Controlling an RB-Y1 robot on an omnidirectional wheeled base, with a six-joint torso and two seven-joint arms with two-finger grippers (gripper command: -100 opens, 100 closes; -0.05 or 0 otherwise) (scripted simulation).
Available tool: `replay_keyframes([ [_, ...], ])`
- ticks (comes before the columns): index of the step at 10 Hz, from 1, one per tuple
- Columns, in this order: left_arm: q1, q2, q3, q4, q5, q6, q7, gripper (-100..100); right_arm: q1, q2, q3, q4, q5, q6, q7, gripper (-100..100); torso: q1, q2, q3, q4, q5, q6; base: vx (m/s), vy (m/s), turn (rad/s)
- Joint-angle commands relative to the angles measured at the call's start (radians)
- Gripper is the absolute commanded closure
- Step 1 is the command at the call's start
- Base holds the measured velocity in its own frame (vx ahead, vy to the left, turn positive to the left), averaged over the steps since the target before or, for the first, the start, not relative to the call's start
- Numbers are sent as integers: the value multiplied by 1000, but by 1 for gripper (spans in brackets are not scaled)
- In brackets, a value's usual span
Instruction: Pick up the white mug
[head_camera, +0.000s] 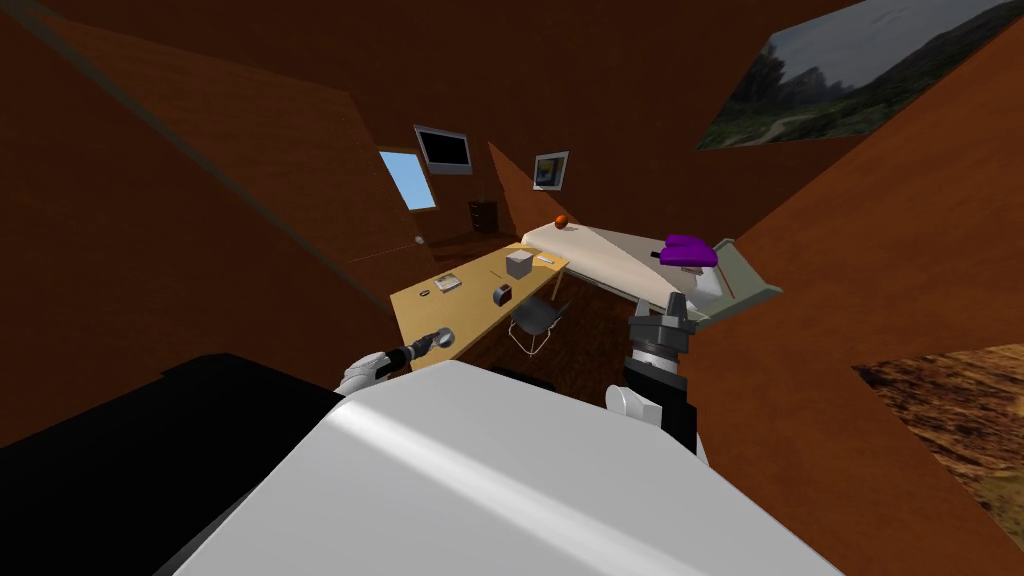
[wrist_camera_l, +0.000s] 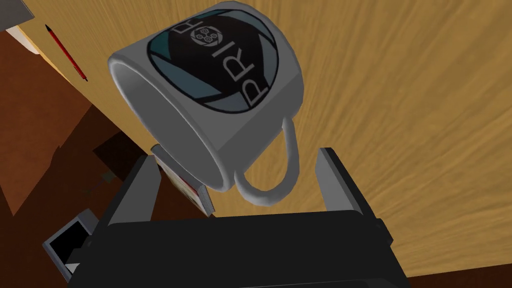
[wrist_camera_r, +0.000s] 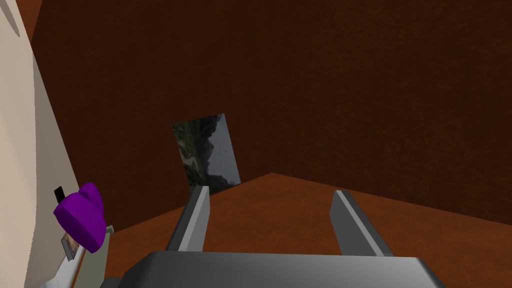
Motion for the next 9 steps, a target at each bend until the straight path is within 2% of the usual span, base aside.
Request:
replay_keyframes([
  [1,0,0,0,0,0,0,0,100,0,0,0,0,0,0,0,0,0,0,0,0,0,0,2,6,5],
  [5,0,1,0,0,-1,0,-1,100,0,0,0,0,0,0,0,0,-2,2,1,1,0,-1,0,0,0],
  [6,0,1,0,0,-1,0,-1,0,0,0,0,0,0,0,0,0,-2,2,1,1,0,-1,0,0,0],
  [7,18,20,15,-18,-19,-21,26,100,0,0,0,0,0,0,0,0,-2,2,1,1,0,-1,-25,-52,64],
  [8,18,13,4,-31,-13,-3,23,100,0,0,0,0,0,0,0,0,-5,4,2,1,-1,-2,-17,-32,31],
  [9,21,15,5,-35,-15,-4,30,0,0,0,0,0,0,0,0,0,-5,3,2,1,-1,-1,0,0,0],
])
